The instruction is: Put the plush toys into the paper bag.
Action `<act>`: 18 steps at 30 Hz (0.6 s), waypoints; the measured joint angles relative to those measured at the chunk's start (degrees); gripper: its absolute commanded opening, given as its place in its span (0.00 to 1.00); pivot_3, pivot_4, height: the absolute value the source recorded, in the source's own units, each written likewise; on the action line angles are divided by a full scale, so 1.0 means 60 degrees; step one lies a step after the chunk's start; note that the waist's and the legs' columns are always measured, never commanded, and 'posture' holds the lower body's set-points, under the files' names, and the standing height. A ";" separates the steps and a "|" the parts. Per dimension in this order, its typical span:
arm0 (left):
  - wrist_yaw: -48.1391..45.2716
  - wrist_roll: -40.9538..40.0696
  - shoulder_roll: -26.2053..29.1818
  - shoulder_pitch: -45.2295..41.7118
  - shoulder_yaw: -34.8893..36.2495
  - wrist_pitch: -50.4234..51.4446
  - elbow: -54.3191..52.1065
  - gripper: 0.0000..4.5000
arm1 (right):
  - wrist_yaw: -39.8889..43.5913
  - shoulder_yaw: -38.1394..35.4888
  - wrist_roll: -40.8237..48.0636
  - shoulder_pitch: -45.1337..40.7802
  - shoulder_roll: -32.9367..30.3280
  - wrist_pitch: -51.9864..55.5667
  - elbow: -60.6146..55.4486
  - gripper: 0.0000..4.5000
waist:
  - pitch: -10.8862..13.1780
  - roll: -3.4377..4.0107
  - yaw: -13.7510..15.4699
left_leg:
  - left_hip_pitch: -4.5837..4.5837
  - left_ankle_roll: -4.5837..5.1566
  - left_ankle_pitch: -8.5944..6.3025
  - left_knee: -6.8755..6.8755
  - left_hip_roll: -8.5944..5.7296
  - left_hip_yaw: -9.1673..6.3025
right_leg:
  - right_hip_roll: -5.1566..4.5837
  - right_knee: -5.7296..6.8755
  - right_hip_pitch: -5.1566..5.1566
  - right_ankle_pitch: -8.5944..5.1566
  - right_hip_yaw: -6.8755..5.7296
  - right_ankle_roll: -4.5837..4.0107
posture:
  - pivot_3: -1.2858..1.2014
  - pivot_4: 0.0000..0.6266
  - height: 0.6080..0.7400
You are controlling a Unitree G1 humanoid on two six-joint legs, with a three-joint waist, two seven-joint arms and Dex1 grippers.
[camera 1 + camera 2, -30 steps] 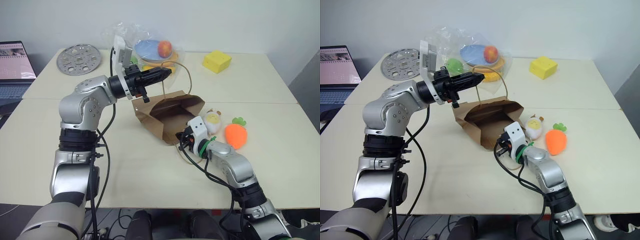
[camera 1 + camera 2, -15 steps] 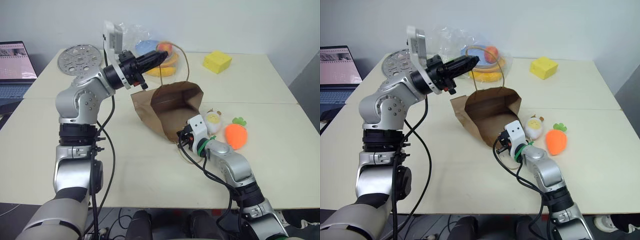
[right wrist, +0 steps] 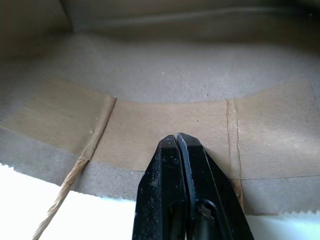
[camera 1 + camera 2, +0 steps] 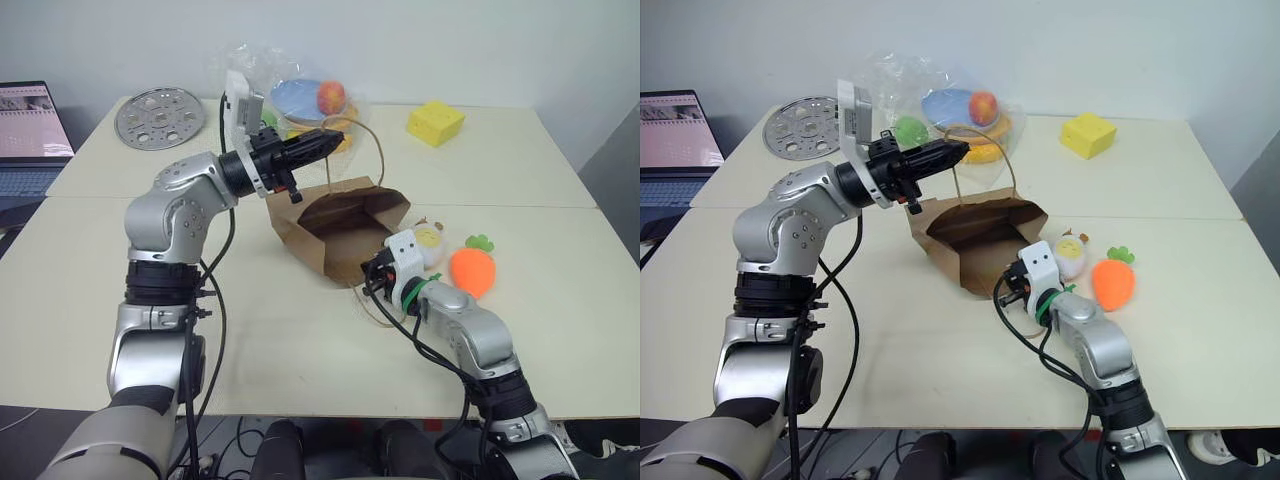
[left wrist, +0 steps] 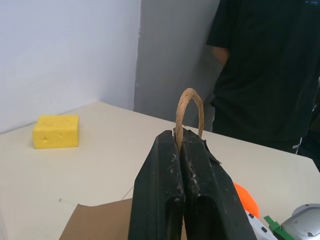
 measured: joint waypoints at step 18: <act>-0.0383 0.0565 0.0011 0.0170 -0.0366 -0.0605 0.0084 0.00 | 0.0957 -0.3358 0.4639 0.0351 -0.1722 0.2782 -0.5000 1.00 | 0.0003 0.0005 0.0065 | -0.0132 -0.0003 0.0002 0.0013 0.0000 -0.0013 | -0.0006 -0.0003 -0.0107 0.0001 -0.0027 -0.0001 | 0.52 0.24 1.00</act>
